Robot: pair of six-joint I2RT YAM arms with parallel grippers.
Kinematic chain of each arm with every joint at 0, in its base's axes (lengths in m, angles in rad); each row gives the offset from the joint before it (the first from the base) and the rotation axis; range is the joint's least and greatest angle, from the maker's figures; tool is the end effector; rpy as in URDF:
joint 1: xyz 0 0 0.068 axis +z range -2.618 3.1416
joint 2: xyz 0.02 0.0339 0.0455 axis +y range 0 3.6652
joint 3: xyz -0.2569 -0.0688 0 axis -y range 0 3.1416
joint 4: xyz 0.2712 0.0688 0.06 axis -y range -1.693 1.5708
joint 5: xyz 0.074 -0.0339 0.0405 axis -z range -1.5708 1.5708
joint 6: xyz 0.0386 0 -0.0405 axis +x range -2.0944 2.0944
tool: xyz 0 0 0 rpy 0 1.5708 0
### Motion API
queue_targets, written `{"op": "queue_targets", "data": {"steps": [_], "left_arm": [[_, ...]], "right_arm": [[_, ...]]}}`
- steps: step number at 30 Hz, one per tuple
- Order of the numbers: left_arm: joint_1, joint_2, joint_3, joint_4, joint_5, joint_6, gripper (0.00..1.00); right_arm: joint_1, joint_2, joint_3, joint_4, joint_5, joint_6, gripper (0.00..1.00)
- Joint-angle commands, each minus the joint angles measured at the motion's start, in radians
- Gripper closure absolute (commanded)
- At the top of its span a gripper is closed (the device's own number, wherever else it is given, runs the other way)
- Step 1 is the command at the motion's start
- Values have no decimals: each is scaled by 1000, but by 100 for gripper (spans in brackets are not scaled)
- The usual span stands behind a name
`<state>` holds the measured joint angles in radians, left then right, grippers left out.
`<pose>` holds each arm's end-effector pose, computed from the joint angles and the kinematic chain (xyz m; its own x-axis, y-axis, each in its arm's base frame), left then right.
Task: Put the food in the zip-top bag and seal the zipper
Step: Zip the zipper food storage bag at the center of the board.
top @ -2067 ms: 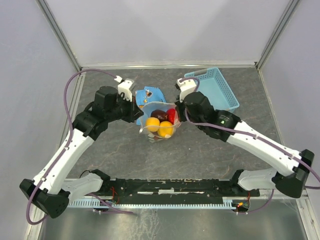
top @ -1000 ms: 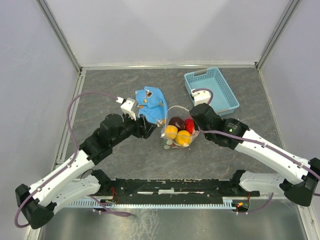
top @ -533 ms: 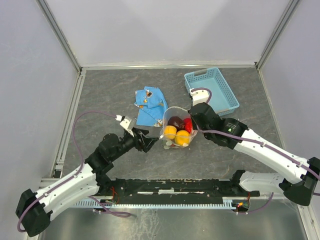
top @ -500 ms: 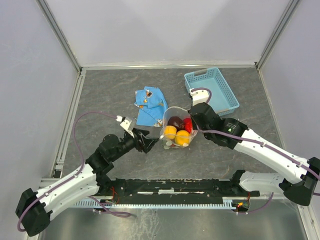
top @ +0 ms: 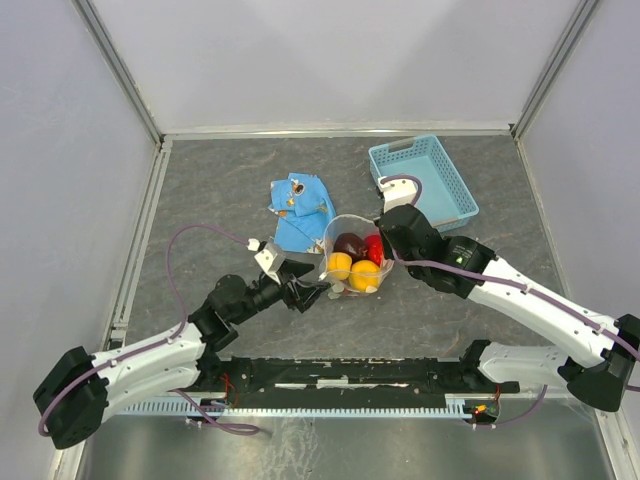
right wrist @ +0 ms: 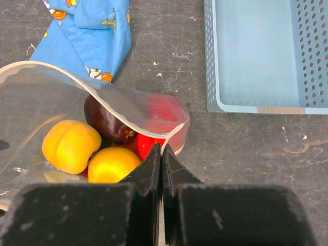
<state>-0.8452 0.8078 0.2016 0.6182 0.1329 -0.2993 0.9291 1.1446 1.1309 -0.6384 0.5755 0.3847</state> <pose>0.1367 -0.1618 0.1953 -0.2370 -0.1733 -0.9559 0.7949 0.5311 -0.2933 0.1786 0.2040 0.3391 -0.4917 -0.1321 -0.8607 -0.2466 0.9691 -0.0079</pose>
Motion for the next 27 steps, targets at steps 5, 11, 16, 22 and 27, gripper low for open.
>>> {"op": "queue_targets", "data": {"steps": [5, 11, 16, 22, 27], "left_arm": [[-12, 22, 57, 117, -28, 64, 48], [-12, -19, 69, 115, -69, 76, 78], [-12, -64, 92, 79, -113, 93, 97], [-9, -94, 98, 20, -128, 138, 97], [-11, -104, 74, 20, -126, 137, 97]], "right_arm": [[1, -17, 10, 45, 13, -15, 96], [2, -50, 10, 16, 24, -6, 96], [2, -82, 6, -14, 28, 5, 95], [2, -105, -17, -51, 37, 12, 89], [2, -102, -29, -69, 14, 24, 86]]}}
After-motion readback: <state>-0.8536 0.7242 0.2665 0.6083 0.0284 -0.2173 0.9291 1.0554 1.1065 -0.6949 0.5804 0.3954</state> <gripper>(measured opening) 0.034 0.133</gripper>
